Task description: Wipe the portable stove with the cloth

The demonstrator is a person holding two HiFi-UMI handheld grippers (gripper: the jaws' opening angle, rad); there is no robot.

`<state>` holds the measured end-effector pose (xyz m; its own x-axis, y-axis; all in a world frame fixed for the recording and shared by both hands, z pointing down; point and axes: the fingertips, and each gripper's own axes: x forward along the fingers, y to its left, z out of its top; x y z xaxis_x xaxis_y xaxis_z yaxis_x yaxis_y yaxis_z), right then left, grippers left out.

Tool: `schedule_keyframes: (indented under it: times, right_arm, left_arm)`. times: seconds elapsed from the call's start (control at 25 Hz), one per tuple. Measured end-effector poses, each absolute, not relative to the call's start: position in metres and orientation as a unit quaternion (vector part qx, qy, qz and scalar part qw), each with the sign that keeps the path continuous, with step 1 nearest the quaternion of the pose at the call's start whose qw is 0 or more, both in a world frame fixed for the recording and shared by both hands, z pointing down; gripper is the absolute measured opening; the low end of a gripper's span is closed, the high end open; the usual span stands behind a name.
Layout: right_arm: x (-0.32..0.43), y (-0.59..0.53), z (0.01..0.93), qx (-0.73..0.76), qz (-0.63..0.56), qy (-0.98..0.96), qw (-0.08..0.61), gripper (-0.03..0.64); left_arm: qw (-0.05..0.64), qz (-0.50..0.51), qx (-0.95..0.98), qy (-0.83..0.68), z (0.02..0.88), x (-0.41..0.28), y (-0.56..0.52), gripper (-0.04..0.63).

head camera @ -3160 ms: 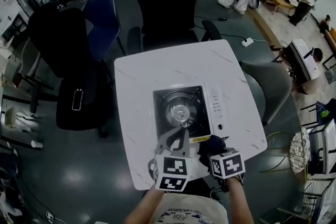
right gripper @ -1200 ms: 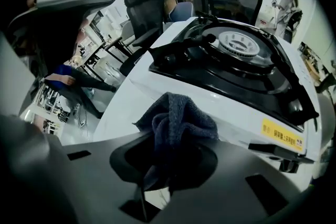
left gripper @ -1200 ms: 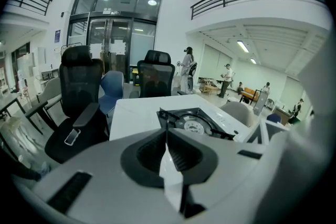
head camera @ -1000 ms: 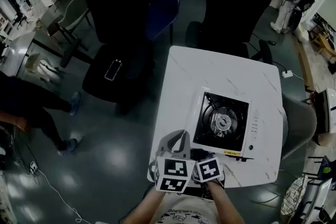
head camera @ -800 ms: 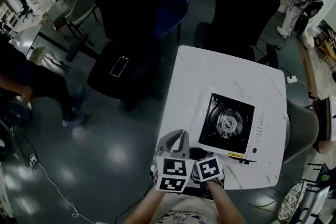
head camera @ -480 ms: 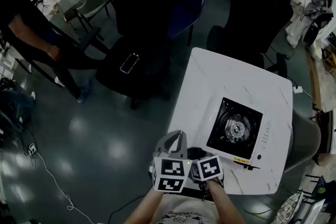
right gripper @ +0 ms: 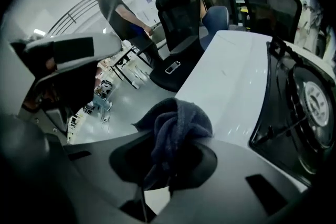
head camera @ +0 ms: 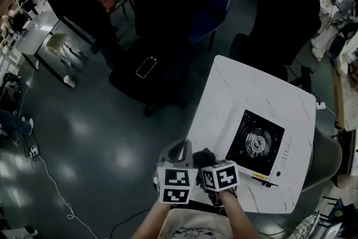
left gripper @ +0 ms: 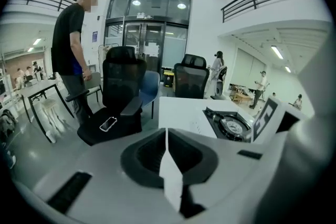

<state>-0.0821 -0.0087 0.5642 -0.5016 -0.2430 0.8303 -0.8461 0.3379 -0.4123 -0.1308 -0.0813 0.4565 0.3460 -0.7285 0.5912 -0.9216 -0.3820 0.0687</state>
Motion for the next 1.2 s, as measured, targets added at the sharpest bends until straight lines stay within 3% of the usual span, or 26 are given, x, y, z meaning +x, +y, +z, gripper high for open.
schedule_keyframes:
  times: [0.56,1.2]
  right_arm:
    - [-0.047,-0.083,0.456,0.487,0.322,-0.788,0.194,0.081]
    - [-0.018,-0.085,0.413,0.537,0.294,-0.781,0.123,0.081]
  left_arm:
    - [0.176,0.218,0.805,-0.523,0.435,-0.124,-0.097,0.022]
    - [0.144,0.196,0.826,-0.508,0.401,-0.093,-0.108,0.023]
